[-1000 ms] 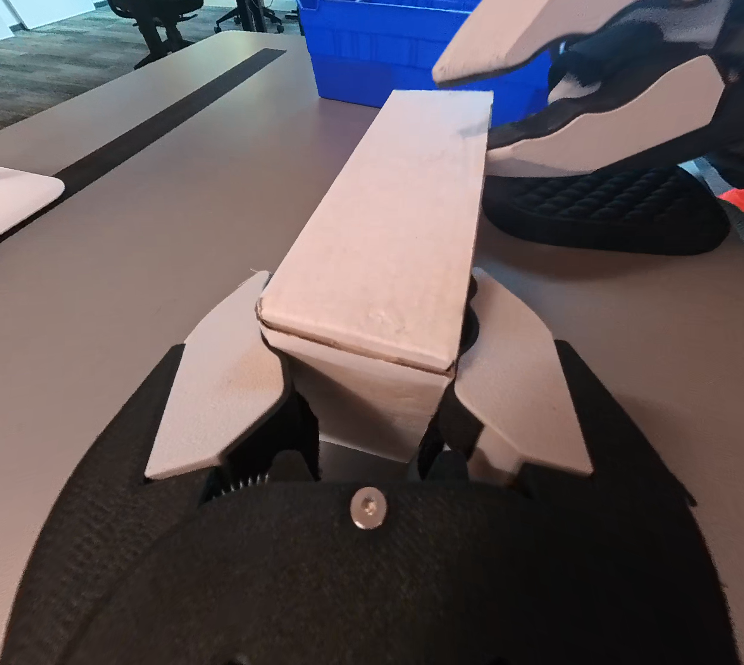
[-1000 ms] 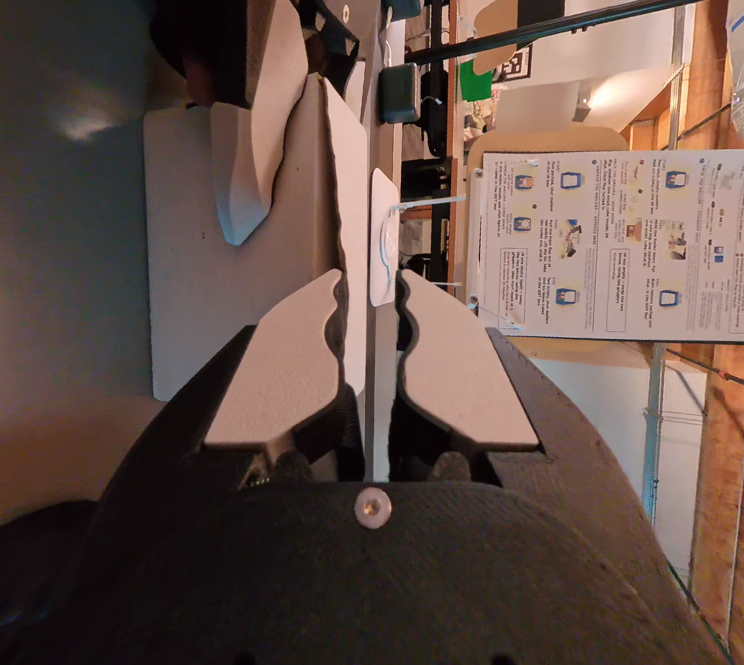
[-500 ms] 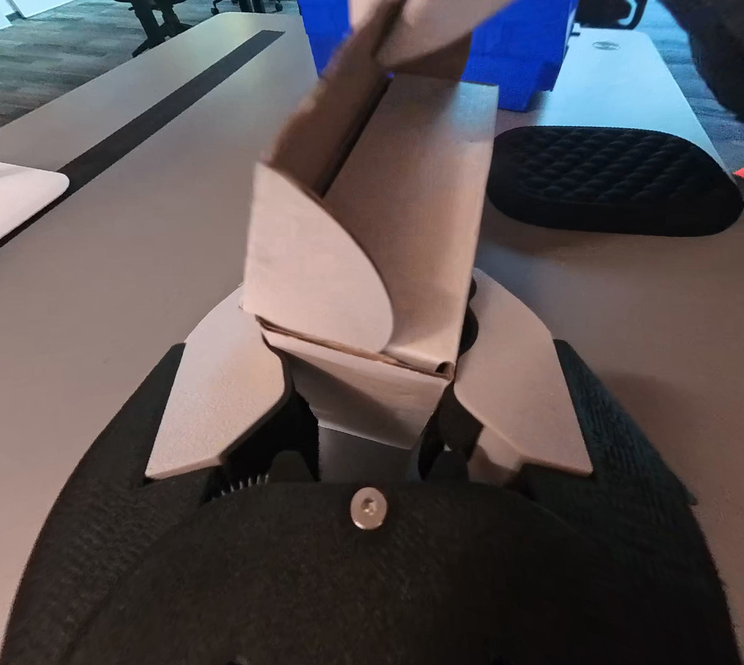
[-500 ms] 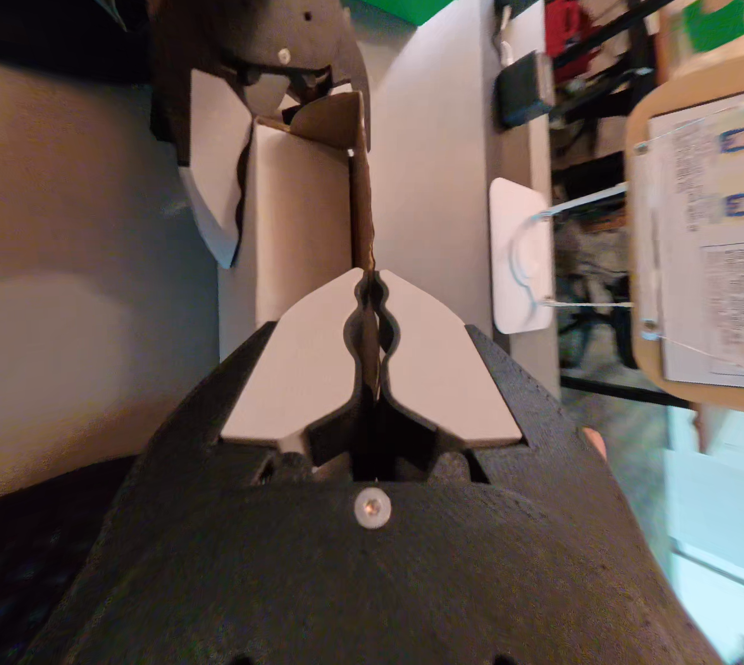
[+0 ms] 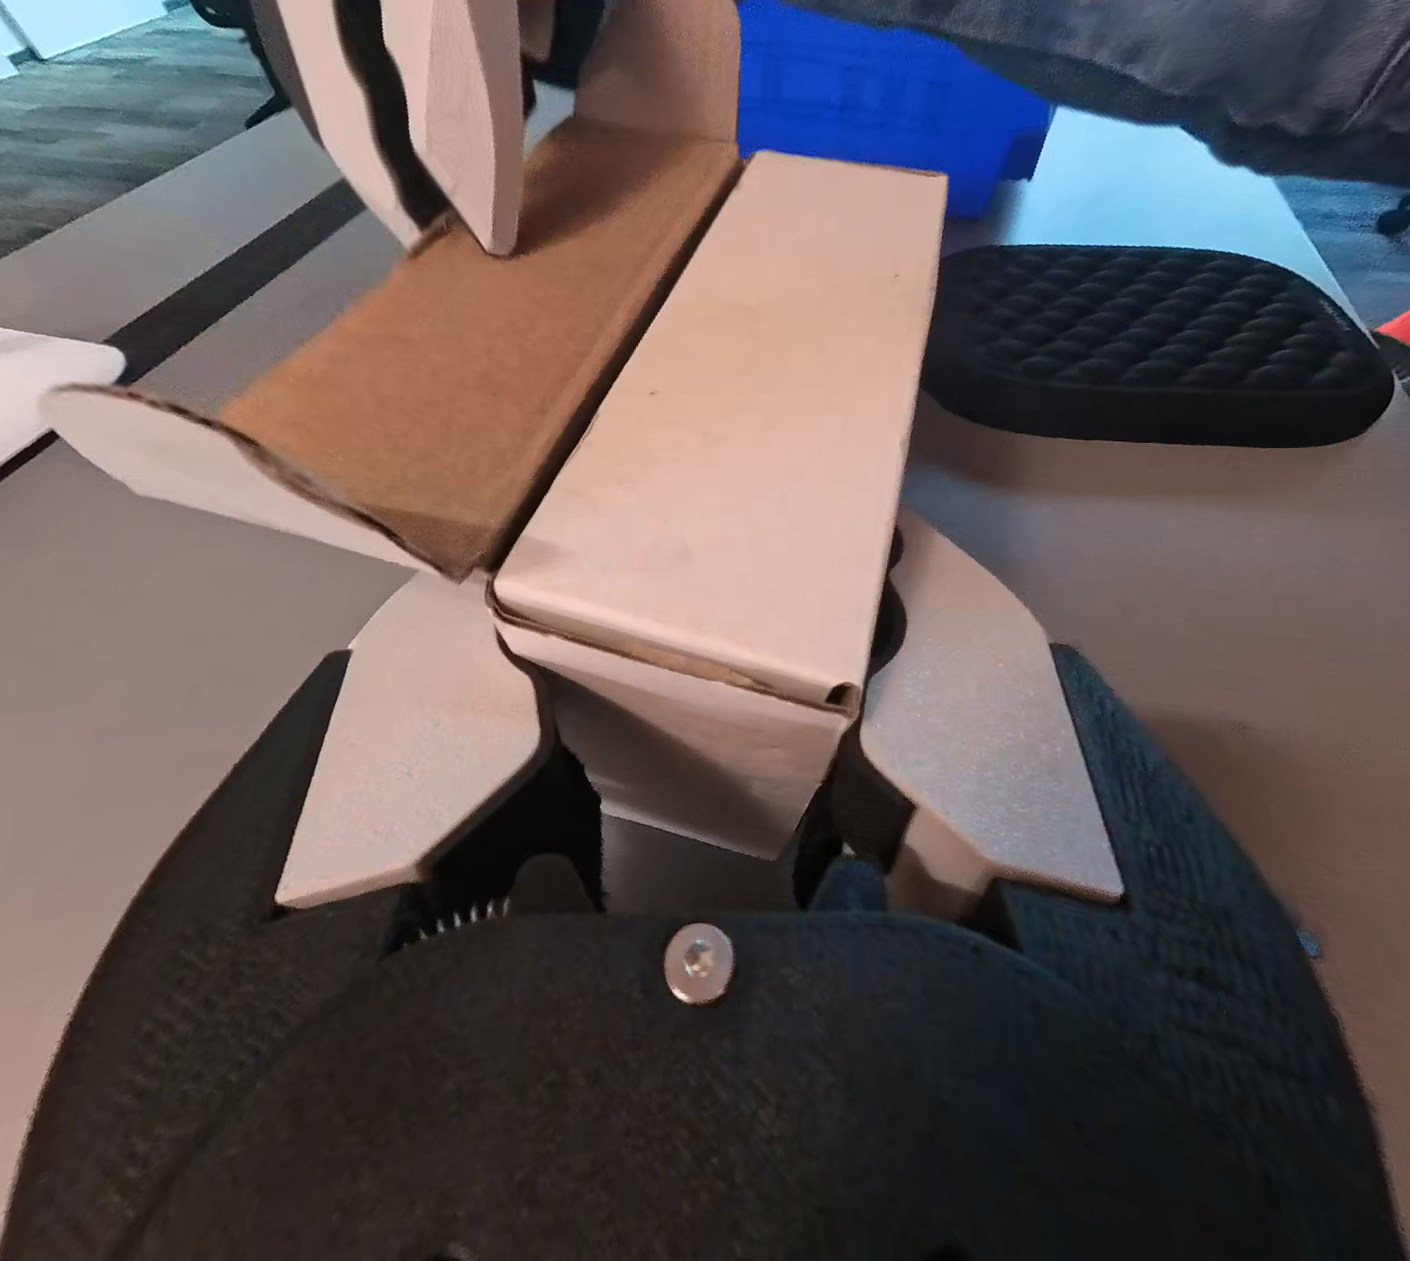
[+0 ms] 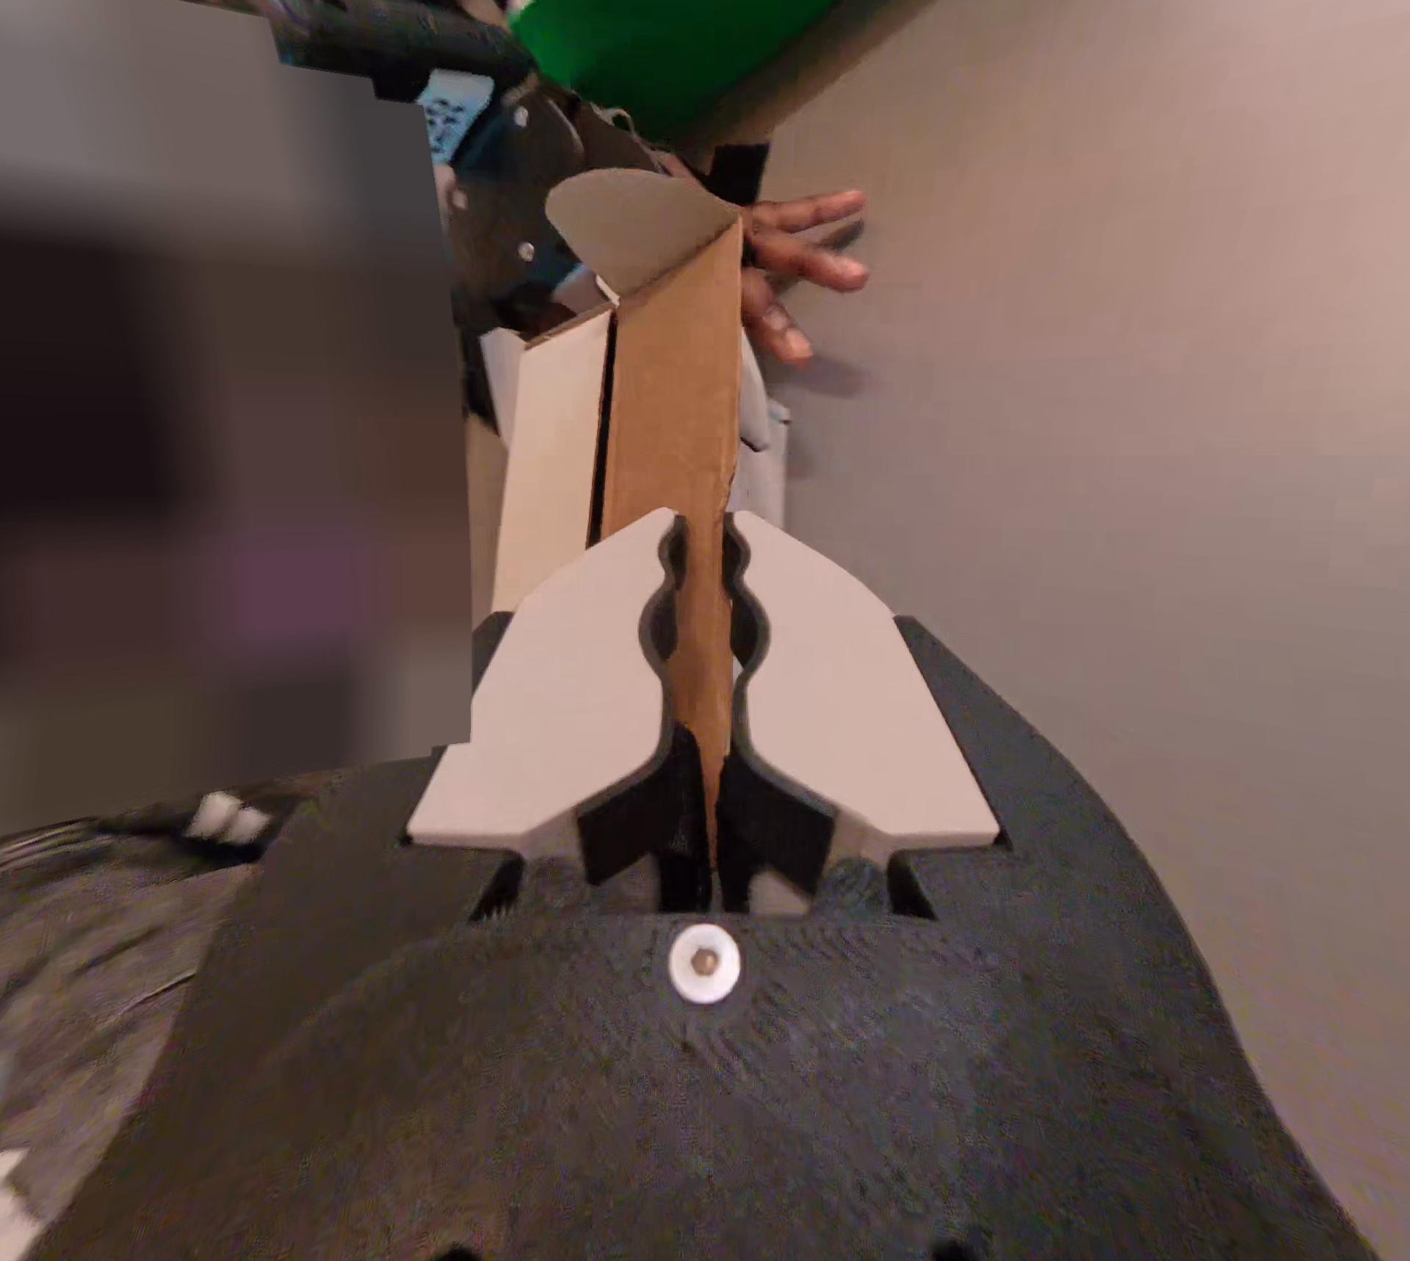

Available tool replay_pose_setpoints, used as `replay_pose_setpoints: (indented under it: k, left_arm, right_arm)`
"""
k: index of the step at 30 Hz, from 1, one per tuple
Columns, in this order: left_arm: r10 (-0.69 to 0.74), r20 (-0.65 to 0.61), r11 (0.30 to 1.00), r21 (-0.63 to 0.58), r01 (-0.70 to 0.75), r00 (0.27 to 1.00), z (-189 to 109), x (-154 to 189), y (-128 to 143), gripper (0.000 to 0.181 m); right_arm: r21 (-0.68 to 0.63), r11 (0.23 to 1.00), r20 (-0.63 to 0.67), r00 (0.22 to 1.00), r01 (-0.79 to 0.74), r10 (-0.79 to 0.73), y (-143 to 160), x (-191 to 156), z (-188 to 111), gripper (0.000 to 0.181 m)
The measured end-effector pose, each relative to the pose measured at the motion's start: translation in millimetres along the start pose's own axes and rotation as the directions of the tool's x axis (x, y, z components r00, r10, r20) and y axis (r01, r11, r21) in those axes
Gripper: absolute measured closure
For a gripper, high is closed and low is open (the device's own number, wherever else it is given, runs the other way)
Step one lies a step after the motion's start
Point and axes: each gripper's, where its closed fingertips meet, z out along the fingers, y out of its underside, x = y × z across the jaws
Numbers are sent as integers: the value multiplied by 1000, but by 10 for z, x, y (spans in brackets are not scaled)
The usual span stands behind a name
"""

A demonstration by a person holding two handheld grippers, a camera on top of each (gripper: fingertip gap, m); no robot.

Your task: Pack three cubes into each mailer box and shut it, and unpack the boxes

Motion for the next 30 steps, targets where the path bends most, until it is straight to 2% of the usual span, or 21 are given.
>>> replay_pose_setpoints:
  k: [2, 3, 7, 9, 10, 12, 14, 15, 17, 19, 21, 24, 30]
  left_arm:
    - [-5, 2, 1000, -3, 5, 1000, 2, -4, 2, 94]
    - [-12, 4, 1000, -4, 12, 1000, 4, -10, 4, 94]
    - [27, 29, 1000, -8, -26, 999, -10, -33, 24, 92]
    - [118, 97, 993, -38, -115, 988, -103, -101, 18, 71]
    - [151, 134, 988, -29, -149, 979, -192, -140, -46, 65]
    - [206, 224, 976, 23, -217, 952, -451, -222, -287, 65]
    - [283, 313, 944, 75, -321, 907, -733, -239, -604, 69]
    - [334, 304, 925, 76, -372, 892, -817, -159, -720, 77]
    - [401, 189, 912, 4, -409, 896, -816, 91, -769, 100]
    - [431, 62, 899, -120, -422, 900, -685, 291, -660, 103]
    - [428, -11, 866, -283, -413, 904, -531, 322, -459, 103]
    - [443, 25, 797, -469, -381, 896, -394, 84, -238, 105]
    - [380, 26, 803, -506, -316, 925, -321, -7, -164, 120]
  right_arm:
    - [58, 997, 107, 993, -56, 50, 17, 14, 17, 173]
    - [87, 995, 120, 992, -47, 37, 10, 17, 13, 174]
    - [119, 993, 73, 997, 14, -23, -40, -37, -37, 176]
    - [101, 994, 33, 999, 37, -41, -56, -72, -61, 177]
    - [98, 994, 24, 998, 50, -52, -71, -102, -75, 177]
    - [88, 994, -4, 998, 70, -70, -85, -129, -90, 178]
    - [79, 994, -22, 997, 76, -75, -87, -141, -90, 178]
    - [75, 994, -26, 997, 78, -76, -85, -147, -88, 178]
    - [66, 995, -37, 996, 78, -75, -86, -152, -86, 178]
    - [59, 995, -47, 996, 76, -73, -90, -158, -89, 178]
    - [58, 995, -52, 996, 79, -76, -96, -169, -87, 178]
    - [60, 995, -59, 995, 86, -82, -102, -196, -88, 179]
    - [55, 993, -62, 993, 101, -98, -112, -231, -103, 179]
